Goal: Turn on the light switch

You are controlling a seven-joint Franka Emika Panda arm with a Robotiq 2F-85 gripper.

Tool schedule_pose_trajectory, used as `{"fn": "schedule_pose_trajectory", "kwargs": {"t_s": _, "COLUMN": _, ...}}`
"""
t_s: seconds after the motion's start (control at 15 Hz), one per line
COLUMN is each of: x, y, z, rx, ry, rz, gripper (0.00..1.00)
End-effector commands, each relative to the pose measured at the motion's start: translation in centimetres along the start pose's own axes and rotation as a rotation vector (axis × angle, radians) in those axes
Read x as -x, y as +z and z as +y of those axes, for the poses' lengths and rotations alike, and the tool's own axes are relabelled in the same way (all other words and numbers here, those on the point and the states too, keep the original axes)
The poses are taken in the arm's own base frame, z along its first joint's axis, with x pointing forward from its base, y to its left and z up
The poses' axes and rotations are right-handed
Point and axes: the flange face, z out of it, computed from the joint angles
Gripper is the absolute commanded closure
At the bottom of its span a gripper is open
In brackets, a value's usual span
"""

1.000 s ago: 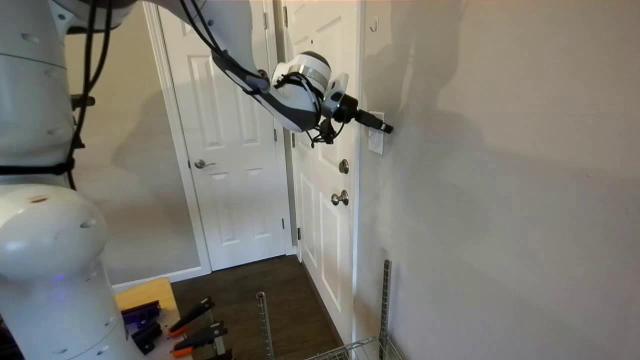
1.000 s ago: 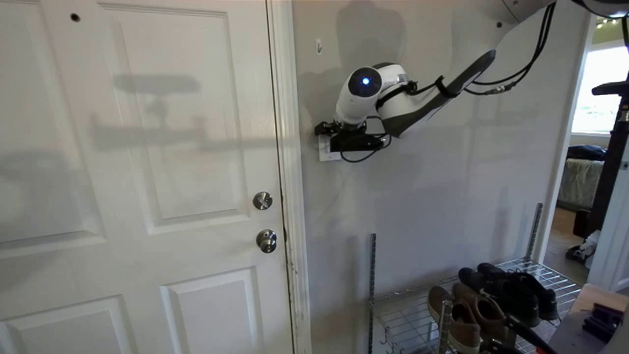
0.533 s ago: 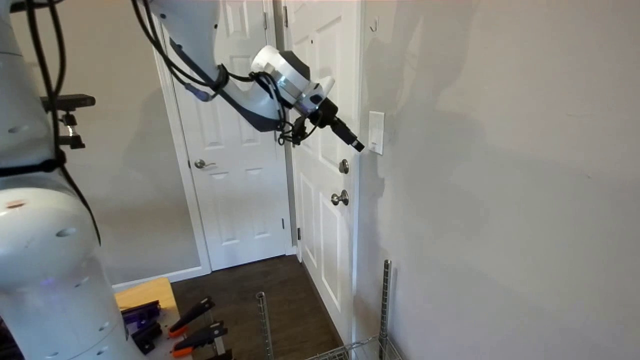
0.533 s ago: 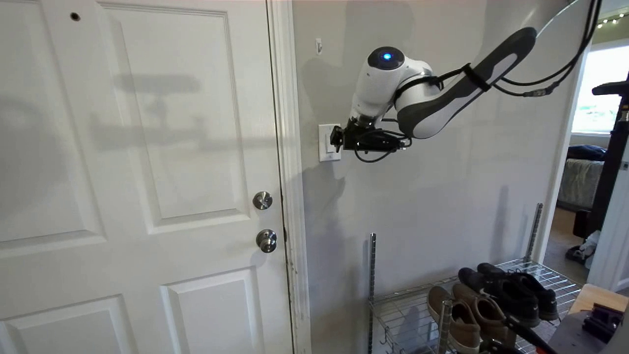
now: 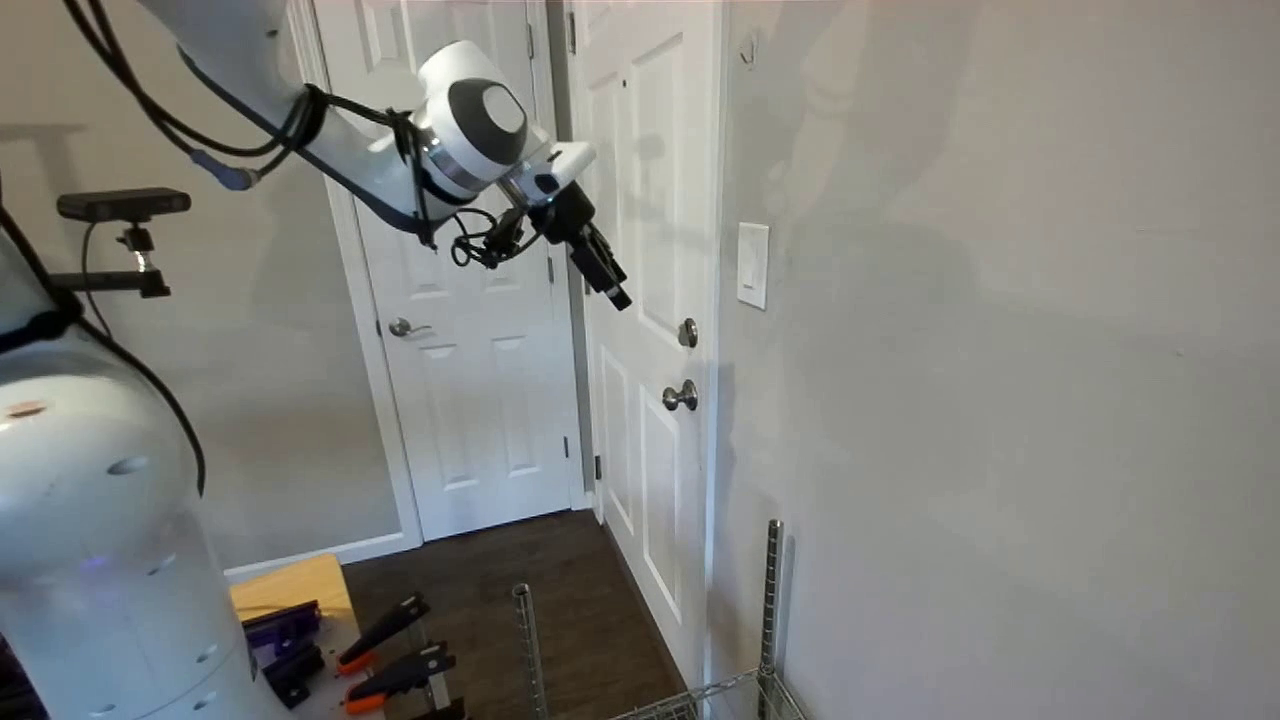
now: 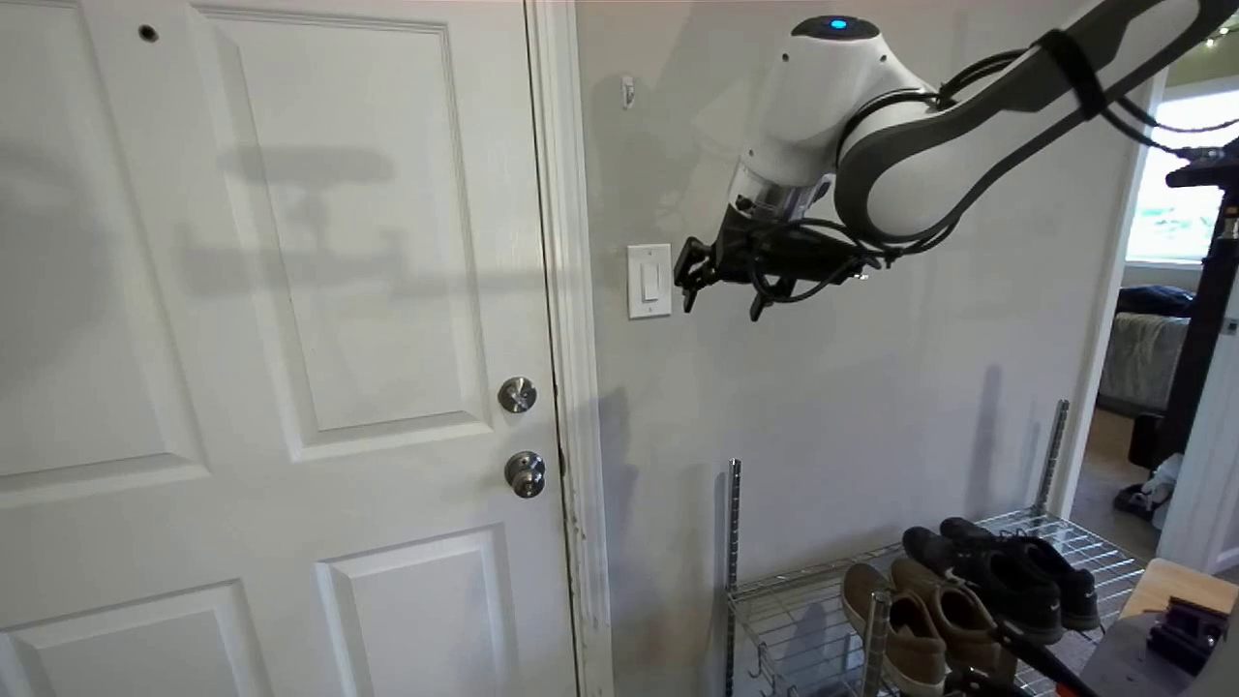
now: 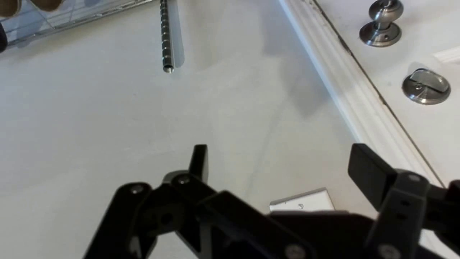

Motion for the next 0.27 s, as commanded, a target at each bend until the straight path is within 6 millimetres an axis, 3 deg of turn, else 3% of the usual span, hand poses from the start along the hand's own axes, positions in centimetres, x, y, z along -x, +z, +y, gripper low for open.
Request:
{"fn": "schedule_pose_trajectory", "kwargs": {"t_s": 0.0, "x": 0.4, "y": -0.9, "z": 0.2, "rx": -0.005, "ry": 0.014, "rz": -0.016, "gripper": 0.00}}
{"fn": "schedule_pose_trajectory", "kwargs": {"t_s": 0.2, "x": 1.3, "y": -2.8, "z": 1.1, "rx": -0.010, "ry": 0.029, "rz": -0.020, "gripper": 0.00}}
